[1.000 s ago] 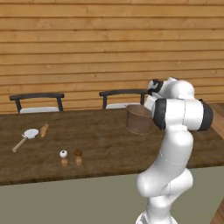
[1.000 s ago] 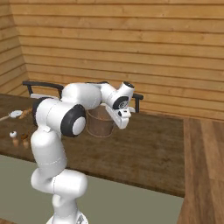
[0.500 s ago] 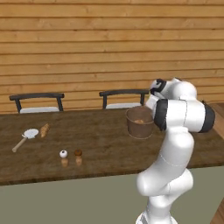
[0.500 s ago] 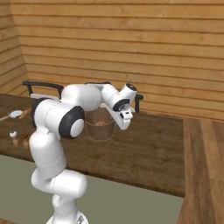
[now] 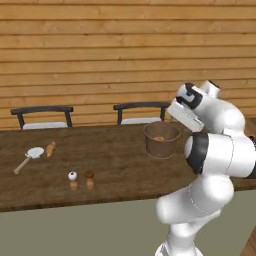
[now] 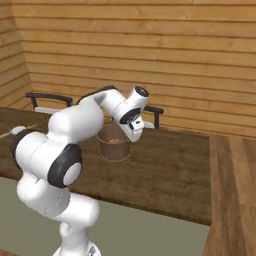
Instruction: Open the cabinet, pick up the bread from the cabinet and place it in the basket. Then move the basket to the dining counter.
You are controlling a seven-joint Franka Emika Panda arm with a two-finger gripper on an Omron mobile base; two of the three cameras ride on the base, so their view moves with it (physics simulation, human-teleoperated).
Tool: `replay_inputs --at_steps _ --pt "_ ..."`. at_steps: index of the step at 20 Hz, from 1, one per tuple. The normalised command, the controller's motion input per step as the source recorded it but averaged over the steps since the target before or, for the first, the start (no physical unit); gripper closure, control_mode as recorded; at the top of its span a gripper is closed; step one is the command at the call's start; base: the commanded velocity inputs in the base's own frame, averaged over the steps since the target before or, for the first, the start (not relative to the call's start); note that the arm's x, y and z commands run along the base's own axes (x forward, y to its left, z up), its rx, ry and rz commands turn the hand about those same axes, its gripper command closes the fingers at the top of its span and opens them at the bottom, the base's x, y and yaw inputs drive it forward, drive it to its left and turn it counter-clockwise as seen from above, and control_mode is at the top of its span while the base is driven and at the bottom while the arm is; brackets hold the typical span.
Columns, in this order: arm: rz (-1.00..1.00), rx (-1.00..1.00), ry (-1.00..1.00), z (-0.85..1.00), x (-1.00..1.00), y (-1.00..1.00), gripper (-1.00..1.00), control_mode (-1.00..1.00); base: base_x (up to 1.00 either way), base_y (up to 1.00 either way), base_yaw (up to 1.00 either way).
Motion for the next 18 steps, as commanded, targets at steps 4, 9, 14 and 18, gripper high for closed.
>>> replay_inputs --at_steps 4,9,14,18 --pt "0.09 -0.14 0.01 0.96 -1.00 0.54 -1.00 -1.00 0.00 0.00 0.00" --pt "0.04 -0.22 0.07 0.89 -1.00 0.70 -1.00 -1.00 0.00 0.00 0.00" --pt "0.01 -0.20 0.05 0.62 -1.00 0.46 -1.00 -1.00 0.00 0.00 0.00" --pt "0.01 -0.08 0.04 0.44 -1.00 -0.14 -1.00 -1.00 0.00 0.00 0.00"
